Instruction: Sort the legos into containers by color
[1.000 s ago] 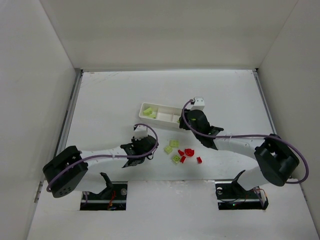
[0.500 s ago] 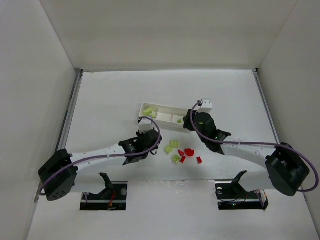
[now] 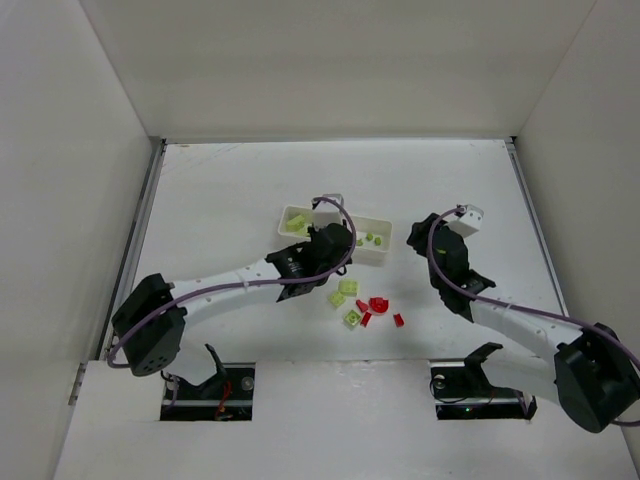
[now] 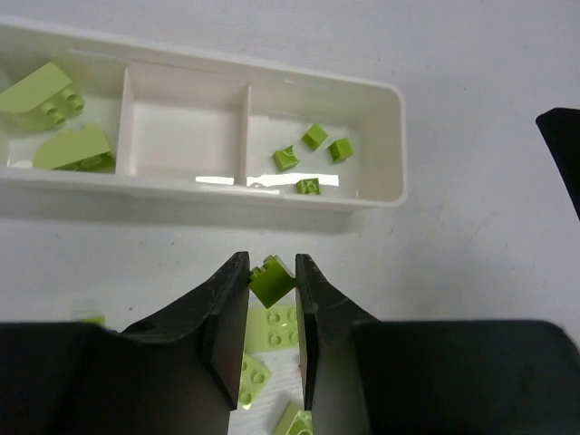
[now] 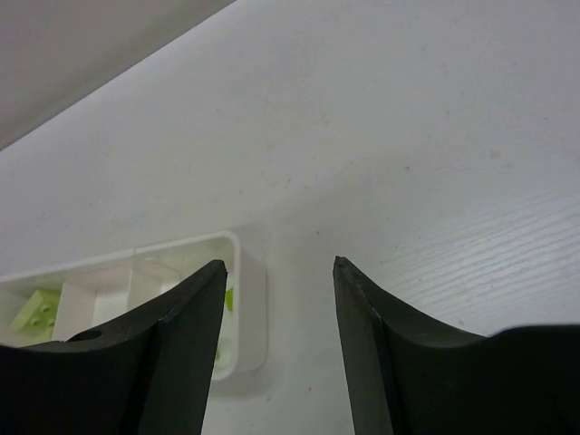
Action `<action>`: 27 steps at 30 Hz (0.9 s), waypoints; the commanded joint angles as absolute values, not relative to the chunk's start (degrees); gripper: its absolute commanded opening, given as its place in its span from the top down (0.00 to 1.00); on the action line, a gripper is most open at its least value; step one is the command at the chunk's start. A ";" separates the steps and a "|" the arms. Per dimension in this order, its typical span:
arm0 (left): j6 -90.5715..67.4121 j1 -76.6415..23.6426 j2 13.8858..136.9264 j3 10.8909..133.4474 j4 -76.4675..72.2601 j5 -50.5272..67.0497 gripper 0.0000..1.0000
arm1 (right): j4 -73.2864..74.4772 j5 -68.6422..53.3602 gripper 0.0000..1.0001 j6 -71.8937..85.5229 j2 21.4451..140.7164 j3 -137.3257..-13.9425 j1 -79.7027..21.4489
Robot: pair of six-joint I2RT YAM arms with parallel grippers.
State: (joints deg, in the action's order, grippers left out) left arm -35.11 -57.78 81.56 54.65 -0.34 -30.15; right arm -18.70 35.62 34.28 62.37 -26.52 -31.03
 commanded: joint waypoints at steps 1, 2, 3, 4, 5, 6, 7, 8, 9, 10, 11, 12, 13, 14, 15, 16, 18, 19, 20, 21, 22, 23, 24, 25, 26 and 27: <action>-32.70 -56.65 84.01 59.32 -3.95 -27.87 0.87 | -20.40 37.09 0.44 37.00 63.10 -27.24 -30.37; -32.70 -56.30 85.07 60.28 -4.48 -27.51 0.87 | -19.87 37.09 0.45 37.26 63.28 -27.51 -30.54; -32.70 -55.94 86.12 61.34 -4.66 -27.07 0.87 | -19.78 37.09 0.46 37.44 63.46 -27.60 -30.54; -32.61 -55.68 87.09 62.48 -4.75 -26.72 0.87 | -19.78 37.09 0.47 37.53 63.63 -27.68 -30.63; -32.43 -55.33 88.14 63.53 -4.83 -26.28 0.87 | -19.78 36.92 0.48 37.53 63.72 -27.77 -30.63; -32.26 -55.24 89.11 64.41 -4.92 -26.11 0.87 | -19.78 36.57 0.48 37.44 63.89 -27.95 -30.63; -32.08 -55.15 89.73 64.95 -5.10 -26.10 0.87 | -19.60 36.13 0.49 37.09 63.98 -28.21 -30.63; -31.82 -54.98 90.87 65.82 -5.45 -26.02 0.87 | -19.60 35.95 0.50 37.00 63.98 -28.21 -30.63; -31.82 -54.80 91.57 66.35 -5.71 -26.02 0.87 | -19.77 35.86 0.50 37.00 63.98 -28.21 -30.63; -31.73 -54.62 92.45 66.97 -5.89 -26.02 0.87 | -19.95 35.86 0.50 37.09 63.98 -28.13 -30.63; -31.73 -54.54 92.98 67.49 -5.89 -25.93 0.87 | -19.95 35.69 0.50 37.18 64.16 -28.13 -30.63; -31.55 -54.45 93.77 68.02 -5.89 -25.75 0.87 | -19.86 35.16 0.50 37.18 64.42 -28.21 -30.63; -31.47 -54.36 94.39 68.46 -5.98 -25.66 0.87 | -19.69 34.63 0.51 37.18 64.60 -28.39 -30.63; -31.38 -54.18 95.00 68.81 -6.06 -25.66 0.87 | -19.69 34.19 0.51 37.26 64.69 -28.48 -30.63; -31.38 -54.01 95.62 69.17 -6.24 -25.66 0.87 | -19.86 33.93 0.51 37.27 64.69 -28.39 -30.63; -31.38 -53.92 96.23 69.60 -6.41 -25.66 0.87 | -20.04 33.93 0.51 37.27 64.69 -28.30 -30.63; -31.29 -53.74 97.55 70.75 -6.50 -25.40 0.86 | -19.87 33.58 0.51 37.35 64.95 -28.39 -30.63; -31.12 -53.66 98.17 71.27 -6.59 -25.31 0.86 | -19.86 33.31 0.51 37.35 64.95 -28.39 -30.54; -30.85 -53.57 98.87 71.89 -6.59 -25.31 0.86 | -20.04 32.96 0.51 37.35 64.95 -28.39 -30.54; -30.50 -53.48 99.66 72.50 -6.59 -25.31 0.86 | -20.21 32.70 0.51 37.35 65.04 -28.39 -30.63; -30.32 -53.39 100.36 73.12 -6.59 -25.23 0.86 | -20.21 32.70 0.51 37.27 65.21 -28.56 -30.63; -30.24 -53.39 100.98 73.73 -6.59 -25.05 0.86 | -20.21 32.70 0.50 37.18 65.30 -28.56 -30.63; -30.23 -53.39 101.77 74.44 -6.59 -24.79 0.86 | -20.30 32.70 0.50 37.18 65.48 -28.56 -30.63; -30.06 -53.39 102.47 75.05 -6.59 -24.26 0.85 | -20.39 32.70 0.50 37.18 65.74 -28.65 -30.63; -29.80 -53.39 103.26 75.75 -6.50 -23.82 0.85 | -20.56 32.61 0.50 37.18 65.83 -28.65 -30.63; -29.71 -53.30 104.05 76.37 -6.33 -23.56 0.85 | -20.57 32.35 0.50 37.09 66.00 -28.65 -30.63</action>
